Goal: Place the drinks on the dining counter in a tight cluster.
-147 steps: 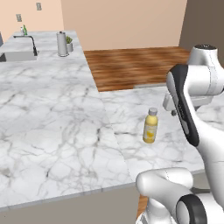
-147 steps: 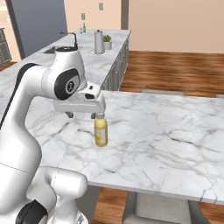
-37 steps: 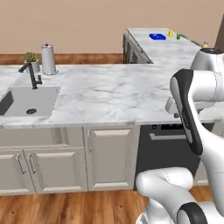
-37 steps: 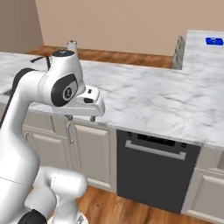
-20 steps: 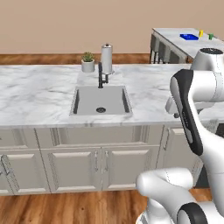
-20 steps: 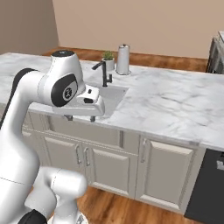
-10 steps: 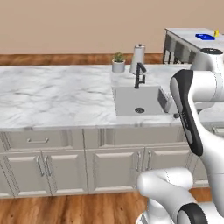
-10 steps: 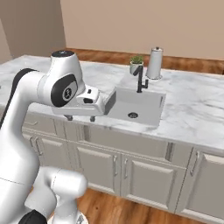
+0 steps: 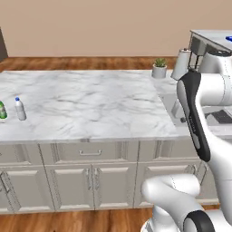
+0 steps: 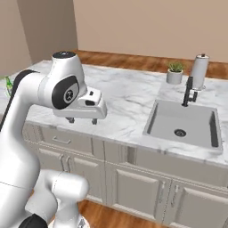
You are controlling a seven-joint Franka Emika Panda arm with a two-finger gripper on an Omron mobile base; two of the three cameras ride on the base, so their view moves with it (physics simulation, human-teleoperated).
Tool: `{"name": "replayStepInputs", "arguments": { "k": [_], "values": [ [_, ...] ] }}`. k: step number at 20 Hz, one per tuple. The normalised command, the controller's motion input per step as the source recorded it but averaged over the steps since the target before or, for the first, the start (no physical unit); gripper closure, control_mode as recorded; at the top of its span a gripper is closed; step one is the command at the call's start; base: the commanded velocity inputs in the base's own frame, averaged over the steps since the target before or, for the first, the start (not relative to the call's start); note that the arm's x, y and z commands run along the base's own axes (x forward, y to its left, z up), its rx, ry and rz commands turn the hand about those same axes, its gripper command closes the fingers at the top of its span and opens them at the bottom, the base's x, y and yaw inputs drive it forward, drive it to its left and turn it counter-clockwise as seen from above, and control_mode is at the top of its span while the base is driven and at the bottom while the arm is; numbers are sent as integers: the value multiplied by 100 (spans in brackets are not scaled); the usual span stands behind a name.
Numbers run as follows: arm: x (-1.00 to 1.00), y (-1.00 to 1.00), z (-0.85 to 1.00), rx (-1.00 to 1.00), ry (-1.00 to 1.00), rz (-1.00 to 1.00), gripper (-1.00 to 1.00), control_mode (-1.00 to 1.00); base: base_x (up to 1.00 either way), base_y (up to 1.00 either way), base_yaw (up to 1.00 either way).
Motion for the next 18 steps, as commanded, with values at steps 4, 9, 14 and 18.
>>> {"name": "replayStepInputs", "arguments": {
  "k": [4, 9, 14, 18],
  "values": [
    [0, 0, 0, 0, 0, 0, -100, 100, 67, 77, 24],
    [0, 0, 0, 0, 0, 0, -100, 100, 57, 35, 7],
    [0, 0, 0, 0, 0, 0, -100, 100, 77, 50, 0],
    [0, 0, 0, 0, 0, 0, -100, 100, 67, 74, -9]
  ]
}}
